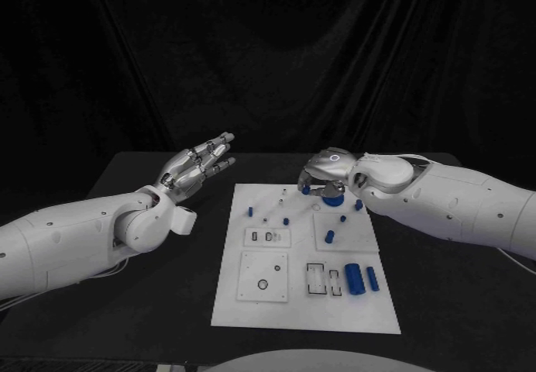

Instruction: Assemble the parts on the task board

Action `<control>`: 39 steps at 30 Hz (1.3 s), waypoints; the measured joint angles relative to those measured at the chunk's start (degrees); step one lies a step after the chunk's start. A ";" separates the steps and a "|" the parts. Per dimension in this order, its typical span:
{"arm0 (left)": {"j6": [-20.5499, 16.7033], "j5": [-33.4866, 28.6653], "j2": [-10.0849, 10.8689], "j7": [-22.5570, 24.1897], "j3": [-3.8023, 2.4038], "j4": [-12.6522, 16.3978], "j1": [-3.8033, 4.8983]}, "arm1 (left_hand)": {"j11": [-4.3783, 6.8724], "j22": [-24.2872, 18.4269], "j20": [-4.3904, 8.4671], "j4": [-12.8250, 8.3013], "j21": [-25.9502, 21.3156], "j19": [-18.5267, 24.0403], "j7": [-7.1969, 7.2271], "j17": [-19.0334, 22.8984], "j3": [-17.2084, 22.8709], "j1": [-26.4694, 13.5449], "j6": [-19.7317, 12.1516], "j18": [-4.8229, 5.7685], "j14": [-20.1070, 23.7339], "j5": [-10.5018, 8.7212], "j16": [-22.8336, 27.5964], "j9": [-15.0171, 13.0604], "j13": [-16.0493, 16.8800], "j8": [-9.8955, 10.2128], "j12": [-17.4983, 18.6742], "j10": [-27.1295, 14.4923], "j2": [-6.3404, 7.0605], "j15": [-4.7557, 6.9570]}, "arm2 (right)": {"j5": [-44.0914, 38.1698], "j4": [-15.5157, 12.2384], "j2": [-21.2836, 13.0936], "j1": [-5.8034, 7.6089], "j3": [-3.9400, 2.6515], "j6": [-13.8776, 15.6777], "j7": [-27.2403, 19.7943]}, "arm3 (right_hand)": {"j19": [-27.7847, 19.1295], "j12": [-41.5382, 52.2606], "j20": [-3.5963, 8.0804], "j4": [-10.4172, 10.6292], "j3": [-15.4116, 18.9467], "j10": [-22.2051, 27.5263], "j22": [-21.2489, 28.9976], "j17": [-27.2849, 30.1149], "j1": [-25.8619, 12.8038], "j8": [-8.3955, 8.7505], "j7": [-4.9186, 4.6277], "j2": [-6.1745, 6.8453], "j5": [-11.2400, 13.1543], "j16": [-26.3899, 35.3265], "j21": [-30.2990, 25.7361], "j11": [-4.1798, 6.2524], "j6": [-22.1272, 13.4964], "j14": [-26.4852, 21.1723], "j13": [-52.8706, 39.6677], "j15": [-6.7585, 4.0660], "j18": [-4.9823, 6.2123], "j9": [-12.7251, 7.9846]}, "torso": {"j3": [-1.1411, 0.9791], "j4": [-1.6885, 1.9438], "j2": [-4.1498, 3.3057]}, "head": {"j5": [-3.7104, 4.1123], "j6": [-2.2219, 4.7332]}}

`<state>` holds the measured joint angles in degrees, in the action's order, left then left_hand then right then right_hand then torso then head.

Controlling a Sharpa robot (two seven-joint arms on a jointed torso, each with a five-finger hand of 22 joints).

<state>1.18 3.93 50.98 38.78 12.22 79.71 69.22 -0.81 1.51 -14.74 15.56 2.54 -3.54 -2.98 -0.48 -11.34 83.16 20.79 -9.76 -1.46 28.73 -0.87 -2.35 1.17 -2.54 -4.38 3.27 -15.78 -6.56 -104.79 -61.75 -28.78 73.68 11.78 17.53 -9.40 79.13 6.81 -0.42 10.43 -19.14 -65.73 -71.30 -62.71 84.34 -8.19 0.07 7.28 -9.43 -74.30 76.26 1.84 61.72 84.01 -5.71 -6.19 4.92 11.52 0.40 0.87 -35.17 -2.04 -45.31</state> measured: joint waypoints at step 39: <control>0.05 0.01 -0.09 0.01 0.01 0.09 -0.02 | -0.38 0.09 -0.21 -0.16 0.24 -0.21 -0.41 -0.02 0.15 0.22 0.41 0.00 0.01 0.22 0.00 -0.05 0.04 -0.22 -0.22 -0.04 -0.22 0.00 | 2.04 16.99 13.16 -1.60 0.00 -2.92 0.35 | -0.21 -1.34 -0.21 0.11 -0.11 -0.38 -0.51 0.42 -0.38 0.58 -0.29 0.26 -0.29 0.23 -0.21 -0.83 -0.54 -0.06 0.77 0.37 0.00 0.37 | 0.04 0.04 -0.05 | 0.77 -0.38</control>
<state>1.23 3.94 50.89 38.79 12.23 79.80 69.20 -1.20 1.61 -14.95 15.40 2.78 -3.75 -3.39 -0.50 -11.18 83.38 21.20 -9.76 -1.45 28.95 -0.87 -2.39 1.21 -2.76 -4.60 3.23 -16.00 -6.55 -102.75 -44.77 -15.63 72.08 11.78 14.61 -9.05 78.92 5.47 -0.63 10.55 -19.25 -66.11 -71.81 -62.29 83.96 -7.61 -0.22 7.53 -9.73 -74.07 76.06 1.01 61.18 83.94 -4.94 -5.82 4.92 11.89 0.44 0.91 -35.22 -1.26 -45.69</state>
